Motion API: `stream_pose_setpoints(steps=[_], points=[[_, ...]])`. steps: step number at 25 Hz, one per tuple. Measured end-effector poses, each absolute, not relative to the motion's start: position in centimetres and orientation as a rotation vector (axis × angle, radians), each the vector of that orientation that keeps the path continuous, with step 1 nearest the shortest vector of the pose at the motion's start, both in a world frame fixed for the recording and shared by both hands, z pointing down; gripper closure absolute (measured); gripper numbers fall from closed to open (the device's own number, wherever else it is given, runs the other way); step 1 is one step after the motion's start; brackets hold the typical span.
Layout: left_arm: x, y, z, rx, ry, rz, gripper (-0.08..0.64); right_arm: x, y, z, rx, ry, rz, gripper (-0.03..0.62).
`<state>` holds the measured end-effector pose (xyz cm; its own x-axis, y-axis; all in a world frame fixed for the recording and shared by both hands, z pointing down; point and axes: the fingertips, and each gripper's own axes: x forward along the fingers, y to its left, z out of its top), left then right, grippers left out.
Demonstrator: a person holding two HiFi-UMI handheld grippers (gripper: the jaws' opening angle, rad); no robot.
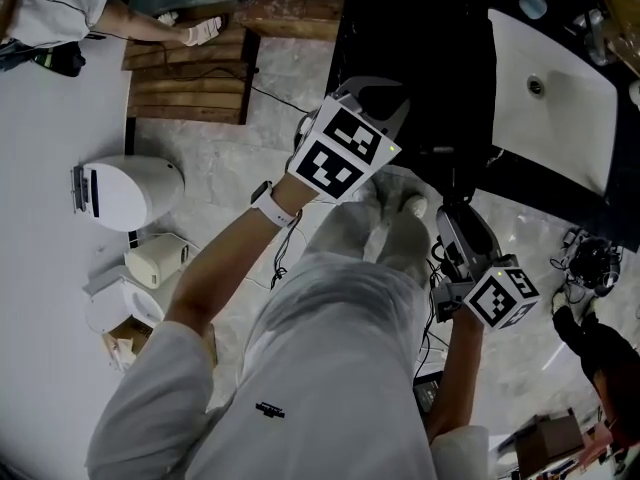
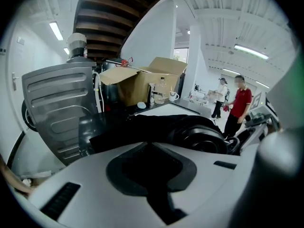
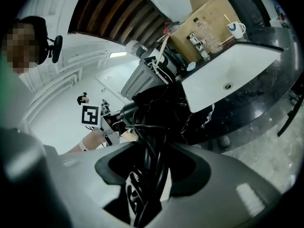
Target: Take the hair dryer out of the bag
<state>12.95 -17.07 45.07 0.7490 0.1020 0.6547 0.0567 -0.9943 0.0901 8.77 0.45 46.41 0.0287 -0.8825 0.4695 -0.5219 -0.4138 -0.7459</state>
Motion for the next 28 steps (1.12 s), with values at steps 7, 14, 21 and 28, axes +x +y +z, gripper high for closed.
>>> stream_pose_setpoints(steps=[7, 14, 21, 28], points=[[12.1, -17.0, 44.4, 2.822, 0.077, 0.996, 0.514, 7.7, 0.5, 45.0, -1.817, 1.382, -1.316, 0.38], [9.8, -16.9, 43.7, 2.79, 0.011, 0.973, 0.509, 6.3, -0.1, 43.1, -1.686, 1.359, -1.3, 0.38], [7.6, -16.5, 43.0, 2.774, -0.029, 0.971, 0.509, 5.6, -0.9, 40.8, -1.597, 1.36, -1.283, 0.38], [5.3, -16.0, 41.5, 2.746, -0.072, 0.892, 0.511, 5.1, -1.9, 38.0, -1.604, 1.393, -1.235, 0.38]])
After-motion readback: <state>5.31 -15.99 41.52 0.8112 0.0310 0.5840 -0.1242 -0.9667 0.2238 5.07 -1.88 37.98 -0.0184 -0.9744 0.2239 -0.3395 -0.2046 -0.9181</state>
